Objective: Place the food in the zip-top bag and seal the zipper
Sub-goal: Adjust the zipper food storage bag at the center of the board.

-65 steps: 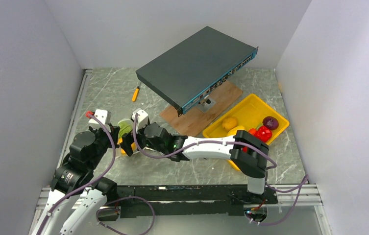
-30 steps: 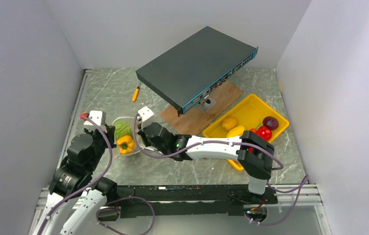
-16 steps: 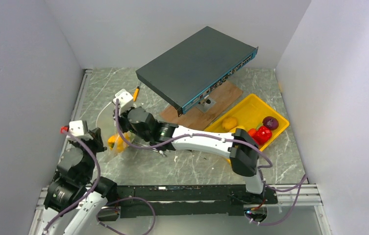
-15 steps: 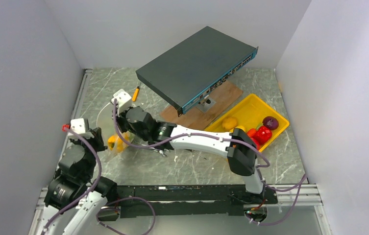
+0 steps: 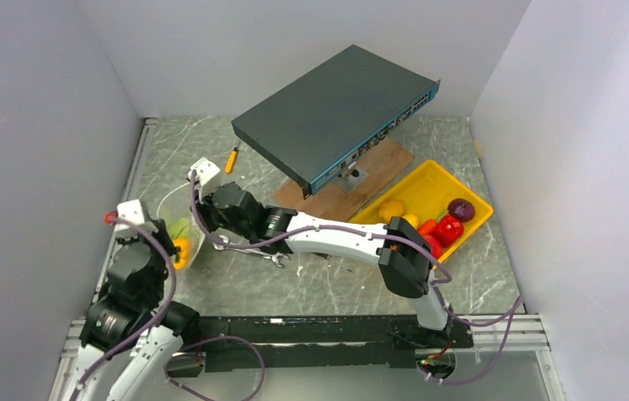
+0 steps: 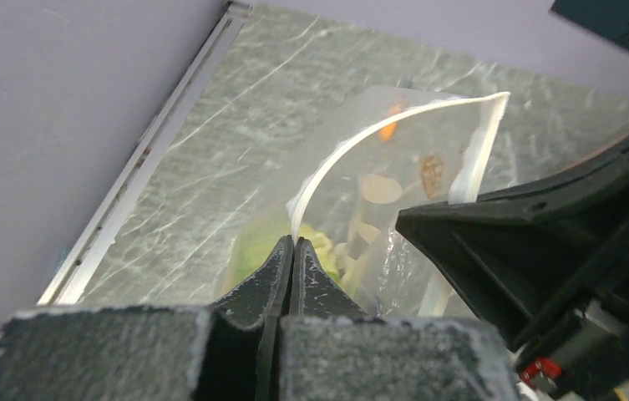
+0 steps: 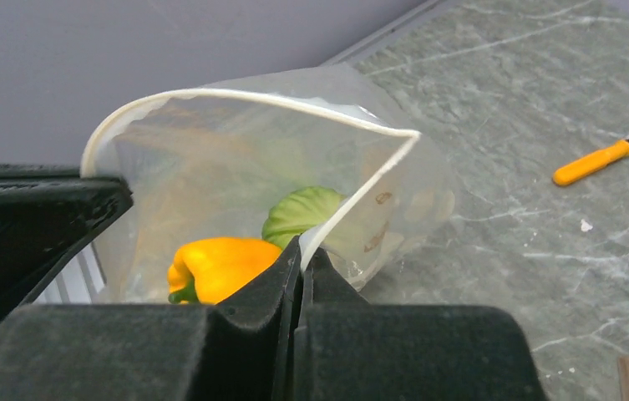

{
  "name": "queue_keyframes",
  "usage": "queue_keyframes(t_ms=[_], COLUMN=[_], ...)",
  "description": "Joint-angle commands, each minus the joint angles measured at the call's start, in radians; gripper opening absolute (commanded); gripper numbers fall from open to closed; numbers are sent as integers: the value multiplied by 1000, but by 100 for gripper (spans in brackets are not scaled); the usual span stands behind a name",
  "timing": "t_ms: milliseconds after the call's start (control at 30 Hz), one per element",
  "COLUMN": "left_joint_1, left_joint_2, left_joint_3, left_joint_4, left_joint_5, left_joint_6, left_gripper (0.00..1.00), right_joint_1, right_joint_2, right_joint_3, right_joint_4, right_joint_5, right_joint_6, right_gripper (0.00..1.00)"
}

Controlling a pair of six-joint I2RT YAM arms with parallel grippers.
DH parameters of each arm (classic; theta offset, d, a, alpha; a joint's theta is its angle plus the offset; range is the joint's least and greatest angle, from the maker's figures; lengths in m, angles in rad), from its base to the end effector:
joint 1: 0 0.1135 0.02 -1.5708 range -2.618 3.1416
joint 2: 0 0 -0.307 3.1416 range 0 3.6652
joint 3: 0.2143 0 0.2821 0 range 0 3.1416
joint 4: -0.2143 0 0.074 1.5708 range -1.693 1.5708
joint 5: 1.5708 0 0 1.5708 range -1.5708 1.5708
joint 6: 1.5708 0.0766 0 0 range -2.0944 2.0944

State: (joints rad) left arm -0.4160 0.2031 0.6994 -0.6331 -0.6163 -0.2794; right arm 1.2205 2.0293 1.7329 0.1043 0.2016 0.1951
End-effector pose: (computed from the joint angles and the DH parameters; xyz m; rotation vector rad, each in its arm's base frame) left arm 0.0804 0.0129 0.3408 -0.3381 1.6480 0.0036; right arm 0.2146 0.5426 0.3372 -0.7655 1.6712 0.8409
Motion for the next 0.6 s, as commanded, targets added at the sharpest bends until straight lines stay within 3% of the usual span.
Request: queue_keyframes(t_ms=[0, 167, 233, 300, 433, 567], left_joint_1=[-4, -4, -4, -4, -4, -4], left_joint_2=[140, 382, 444, 447, 382, 364], left_joint_3=[108, 639, 759, 726, 455, 302], left_joint_4=[-45, -482, -588, -610, -566, -503], left_joint_5=[-60, 49, 102, 133, 201, 214], left_joint_6=[-17, -256, -288, -302, -382, -405], left_gripper=[0, 0, 0, 0, 0, 0], right_joint_1=[-11, -11, -12, -12, -17, -32], right_joint_2=[-12, -62, -83, -107, -130, -76], right_joint_3=[38, 127, 112, 56, -108, -102], right_joint_4=[-8, -23, -8, 12, 50, -15], right_joint_5=[-33, -80, -118, -147, -143, -146], right_joint_6=[25, 61, 91, 111, 145, 149], right_gripper=[0, 0, 0, 0, 0, 0])
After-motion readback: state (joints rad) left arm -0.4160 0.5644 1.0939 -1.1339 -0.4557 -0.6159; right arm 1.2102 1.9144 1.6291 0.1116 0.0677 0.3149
